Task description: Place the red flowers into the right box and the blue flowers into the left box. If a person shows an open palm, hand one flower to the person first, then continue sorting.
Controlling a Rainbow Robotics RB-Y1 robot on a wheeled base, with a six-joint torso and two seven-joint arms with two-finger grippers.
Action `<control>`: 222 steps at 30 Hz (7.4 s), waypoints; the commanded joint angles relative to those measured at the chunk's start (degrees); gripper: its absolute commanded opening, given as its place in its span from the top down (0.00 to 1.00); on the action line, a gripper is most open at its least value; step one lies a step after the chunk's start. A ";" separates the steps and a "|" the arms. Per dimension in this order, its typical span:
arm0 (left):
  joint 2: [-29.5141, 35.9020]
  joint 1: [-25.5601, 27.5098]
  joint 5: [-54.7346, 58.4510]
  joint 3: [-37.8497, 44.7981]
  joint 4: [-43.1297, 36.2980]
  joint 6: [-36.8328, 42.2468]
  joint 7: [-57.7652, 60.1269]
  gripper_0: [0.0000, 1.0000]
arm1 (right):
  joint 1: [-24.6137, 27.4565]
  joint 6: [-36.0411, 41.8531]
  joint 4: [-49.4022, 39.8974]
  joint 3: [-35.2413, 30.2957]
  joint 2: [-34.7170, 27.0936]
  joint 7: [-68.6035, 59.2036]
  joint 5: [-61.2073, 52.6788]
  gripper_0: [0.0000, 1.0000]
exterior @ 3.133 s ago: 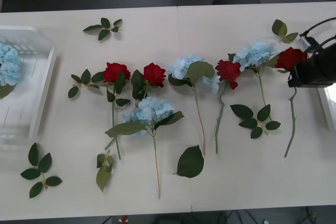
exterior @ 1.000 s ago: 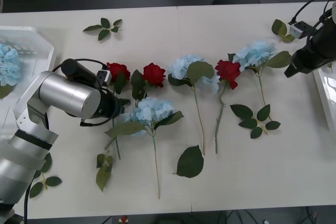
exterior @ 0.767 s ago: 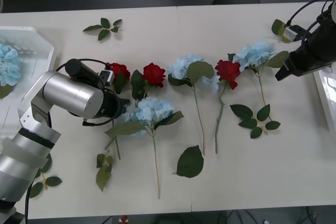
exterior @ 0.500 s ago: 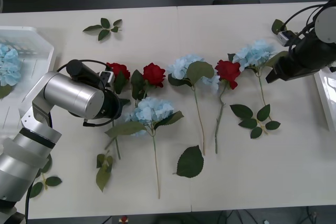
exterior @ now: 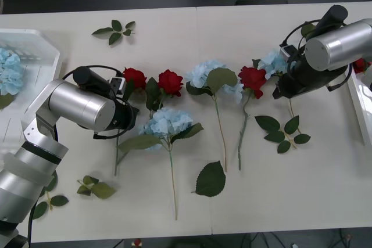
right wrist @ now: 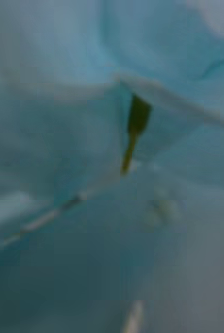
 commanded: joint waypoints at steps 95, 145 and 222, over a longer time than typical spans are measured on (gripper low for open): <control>-20.59 2.27 -28.91 -13.48 -29.91 -37.65 39.72 1.00 | -1.37 10.48 16.67 -11.84 -10.14 42.36 -36.03 0.05; -20.76 2.27 -28.82 -13.48 -29.91 -37.65 39.72 1.00 | -1.37 9.69 6.21 -11.40 -11.54 37.61 -23.11 0.05; -20.76 2.27 -28.82 -13.48 -29.91 -37.65 39.72 1.00 | 5.66 -10.17 13.07 -11.75 2.34 27.94 -2.55 1.00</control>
